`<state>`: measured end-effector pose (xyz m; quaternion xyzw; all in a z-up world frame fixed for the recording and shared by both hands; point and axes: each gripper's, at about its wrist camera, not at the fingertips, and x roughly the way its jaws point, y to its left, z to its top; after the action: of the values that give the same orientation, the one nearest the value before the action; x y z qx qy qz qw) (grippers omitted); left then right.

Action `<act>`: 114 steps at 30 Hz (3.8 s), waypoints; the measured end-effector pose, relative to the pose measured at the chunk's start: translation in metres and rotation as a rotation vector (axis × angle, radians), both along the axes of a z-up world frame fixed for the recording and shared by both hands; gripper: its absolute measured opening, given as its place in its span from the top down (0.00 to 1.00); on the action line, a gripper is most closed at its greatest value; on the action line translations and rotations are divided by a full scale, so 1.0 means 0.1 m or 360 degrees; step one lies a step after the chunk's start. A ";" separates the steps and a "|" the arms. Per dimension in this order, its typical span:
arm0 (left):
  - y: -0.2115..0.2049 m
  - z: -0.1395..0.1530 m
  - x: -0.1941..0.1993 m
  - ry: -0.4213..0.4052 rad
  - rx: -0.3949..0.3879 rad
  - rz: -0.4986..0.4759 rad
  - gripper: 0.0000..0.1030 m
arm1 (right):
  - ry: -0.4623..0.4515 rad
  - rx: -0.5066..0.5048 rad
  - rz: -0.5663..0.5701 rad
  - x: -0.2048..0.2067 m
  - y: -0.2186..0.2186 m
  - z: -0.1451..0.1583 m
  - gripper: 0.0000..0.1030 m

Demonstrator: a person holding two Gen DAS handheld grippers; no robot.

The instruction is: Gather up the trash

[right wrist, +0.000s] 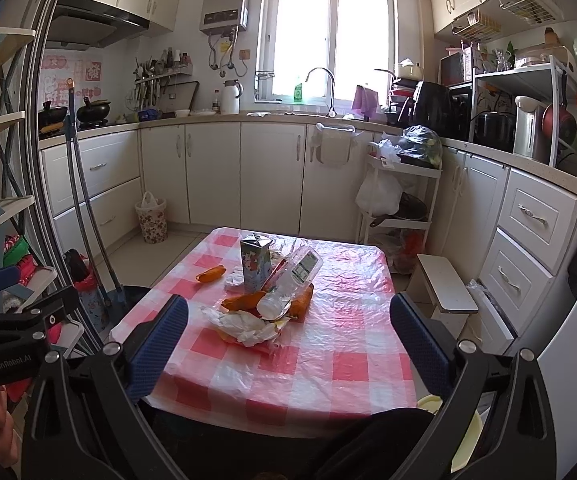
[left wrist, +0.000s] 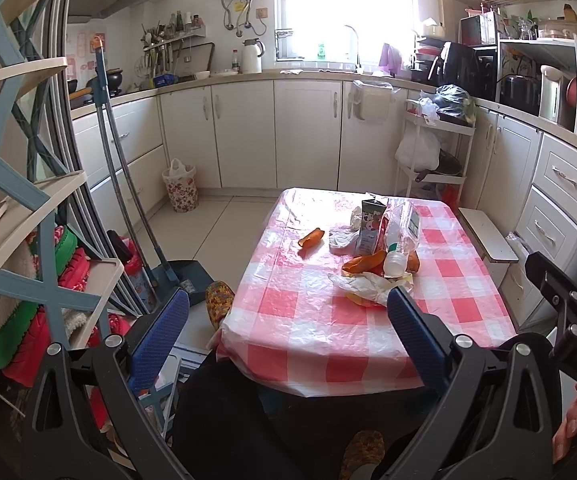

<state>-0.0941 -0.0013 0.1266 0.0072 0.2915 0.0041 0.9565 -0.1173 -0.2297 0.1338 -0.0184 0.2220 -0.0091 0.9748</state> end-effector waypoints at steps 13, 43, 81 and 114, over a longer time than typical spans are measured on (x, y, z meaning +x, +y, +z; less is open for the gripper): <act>-0.02 0.00 -0.02 -0.0003 -0.0007 -0.0006 0.07 | -0.0010 0.0040 0.0003 -0.02 -0.04 -0.02 0.06; -0.61 -0.70 1.54 0.0136 -0.0081 -0.0251 0.07 | 0.0277 0.0700 0.0028 1.31 -0.78 -0.54 0.06; -0.87 -1.14 2.84 0.0163 -0.0300 -0.0437 0.71 | 0.0601 0.1607 0.0177 2.49 -1.43 -1.14 0.48; -3.58 -0.59 1.17 0.0409 -0.0270 -0.1332 0.71 | 0.0670 0.1023 -0.0652 0.62 -3.47 -2.06 0.29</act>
<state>0.0230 -0.3594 0.0681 0.0465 0.3794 -0.4082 0.8290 -0.0556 -0.5764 -0.0724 0.3289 0.4065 -0.1289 0.8426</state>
